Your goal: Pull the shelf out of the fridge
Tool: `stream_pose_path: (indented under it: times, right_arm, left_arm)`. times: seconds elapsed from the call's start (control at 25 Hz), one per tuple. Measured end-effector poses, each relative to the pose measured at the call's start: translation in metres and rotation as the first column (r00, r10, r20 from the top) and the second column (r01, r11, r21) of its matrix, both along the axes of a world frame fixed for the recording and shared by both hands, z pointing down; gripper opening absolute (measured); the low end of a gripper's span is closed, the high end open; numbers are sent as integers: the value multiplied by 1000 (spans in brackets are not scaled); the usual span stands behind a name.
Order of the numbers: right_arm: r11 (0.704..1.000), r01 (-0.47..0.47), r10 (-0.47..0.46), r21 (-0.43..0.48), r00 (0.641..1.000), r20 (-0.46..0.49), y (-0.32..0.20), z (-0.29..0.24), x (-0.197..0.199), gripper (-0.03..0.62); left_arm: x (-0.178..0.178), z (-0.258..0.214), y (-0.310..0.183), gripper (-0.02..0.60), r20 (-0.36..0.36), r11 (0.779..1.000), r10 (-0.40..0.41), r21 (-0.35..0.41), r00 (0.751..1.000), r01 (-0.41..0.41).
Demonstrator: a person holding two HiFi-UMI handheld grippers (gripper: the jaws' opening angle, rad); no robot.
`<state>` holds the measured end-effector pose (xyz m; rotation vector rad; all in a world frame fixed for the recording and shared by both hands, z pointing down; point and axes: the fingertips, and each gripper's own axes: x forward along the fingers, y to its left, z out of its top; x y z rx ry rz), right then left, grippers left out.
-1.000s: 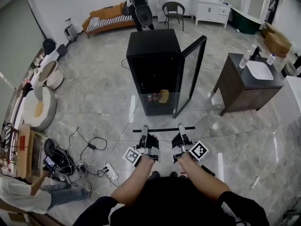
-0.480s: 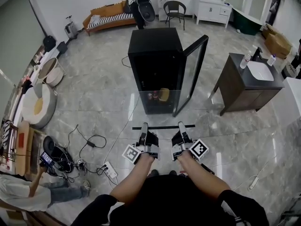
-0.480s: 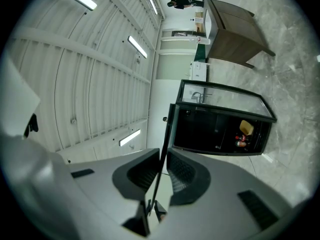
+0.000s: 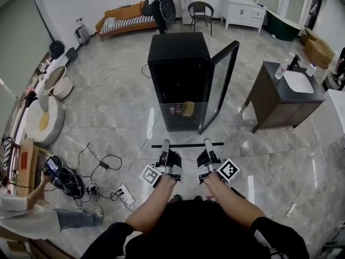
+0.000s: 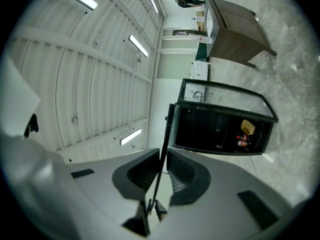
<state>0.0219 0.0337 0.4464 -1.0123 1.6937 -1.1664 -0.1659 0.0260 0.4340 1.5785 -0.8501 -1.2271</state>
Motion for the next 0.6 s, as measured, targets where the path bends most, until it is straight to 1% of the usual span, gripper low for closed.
stream_pose_path:
  times: [0.12,0.28,0.44,0.6]
  right_arm:
    - [1000,3,-3,-3,1000,26,0,-4,-2,51]
    - [1000,12,-12,20,1000,-4,-1,-5,-4,51]
    - [1000,6,-6,-12,1000,-8,0,3,-5,51]
    - [1000,17,-17,11,1000,-4,-4,-6,-11,51]
  left_arm:
    - [0,-2,0,40,1,1000,2,3,1000,-2]
    - [-3,-3,-1,40,6,1000,1,8,1000,-1]
    - [-6,0,-1,40,13,1000,1,14,1000,-1]
    - [-10,-4,-4,40,11,1000,-1,11,1000,1]
